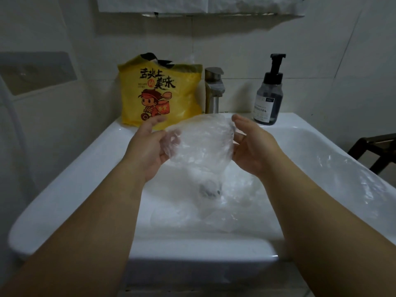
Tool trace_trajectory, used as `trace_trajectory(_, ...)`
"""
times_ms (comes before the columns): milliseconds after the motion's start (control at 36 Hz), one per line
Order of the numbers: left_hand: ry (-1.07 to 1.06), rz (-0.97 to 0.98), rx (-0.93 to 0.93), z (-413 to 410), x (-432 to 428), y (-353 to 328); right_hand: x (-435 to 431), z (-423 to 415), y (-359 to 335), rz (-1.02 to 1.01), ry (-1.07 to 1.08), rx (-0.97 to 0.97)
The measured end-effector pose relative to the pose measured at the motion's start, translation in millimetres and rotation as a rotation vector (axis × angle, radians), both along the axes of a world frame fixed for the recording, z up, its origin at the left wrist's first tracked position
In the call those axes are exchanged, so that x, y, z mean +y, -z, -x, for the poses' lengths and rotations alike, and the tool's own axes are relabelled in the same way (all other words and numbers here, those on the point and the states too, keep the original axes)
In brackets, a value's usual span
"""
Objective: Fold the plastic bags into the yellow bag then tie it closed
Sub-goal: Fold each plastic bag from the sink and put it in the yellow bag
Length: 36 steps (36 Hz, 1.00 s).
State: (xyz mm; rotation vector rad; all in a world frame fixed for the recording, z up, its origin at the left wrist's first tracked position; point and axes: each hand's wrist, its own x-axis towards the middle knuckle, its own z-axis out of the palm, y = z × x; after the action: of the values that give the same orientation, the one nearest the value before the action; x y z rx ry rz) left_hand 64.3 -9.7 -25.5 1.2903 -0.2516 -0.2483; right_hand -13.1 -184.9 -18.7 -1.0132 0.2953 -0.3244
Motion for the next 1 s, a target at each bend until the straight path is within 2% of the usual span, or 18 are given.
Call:
trace_trajectory(139,-0.002,-0.011,0.035,-3.6,1.1,-0.1,3.4,-0.5,0.9,0.099,-0.113,0.009)
trace_trajectory(250,0.015,0.029,0.062,-3.3,0.2,-0.2,0.6,-2.2,3.8,0.247,-0.118,0.035)
trace_trajectory(333,-0.049,-0.214,-0.145,-2.5,0.3,4.4,-3.0,-2.1,5.9,0.328,-0.128,0.093)
trace_trajectory(389,-0.092,-0.371,-0.296,-2.5,1.3,9.0,-3.8,-1.1,8.3,0.552,-0.084,0.192)
trace_trajectory(472,-0.168,-0.503,-0.437,-5.1,3.8,14.2,-3.1,0.0,10.4,0.911,-0.044,0.297)
trace_trajectory(556,-0.245,-0.610,-0.551,-8.1,6.5,16.3,-4.8,1.6,11.4,1.017,-0.020,0.301)
trace_trajectory(639,-0.262,-0.638,-0.597,-8.6,7.1,16.0,-3.6,4.8,10.5,1.126,0.038,0.305)
trace_trajectory(694,-0.233,-0.589,-0.509,-8.4,6.2,13.8,-2.8,5.1,8.3,1.079,0.064,0.267)
trace_trajectory(722,-0.199,-0.536,-0.427,-7.7,5.3,12.1,-2.2,5.1,6.6,0.989,0.066,0.234)
trace_trajectory(806,-0.085,-0.301,-0.237,-7.9,2.2,6.6,0.7,4.8,-2.0,0.564,0.069,0.111)
trace_trajectory(861,-0.013,-0.146,-0.158,-7.0,1.7,3.9,4.5,7.5,-6.8,0.374,0.086,0.045)
trace_trajectory(917,0.007,-0.124,-0.168,-8.1,2.6,4.3,5.8,9.2,-8.9,0.356,0.154,0.014)
trace_trajectory(1000,-0.059,-0.226,-0.248,-8.8,3.6,7.6,4.2,10.2,-5.7,0.529,0.243,0.024)
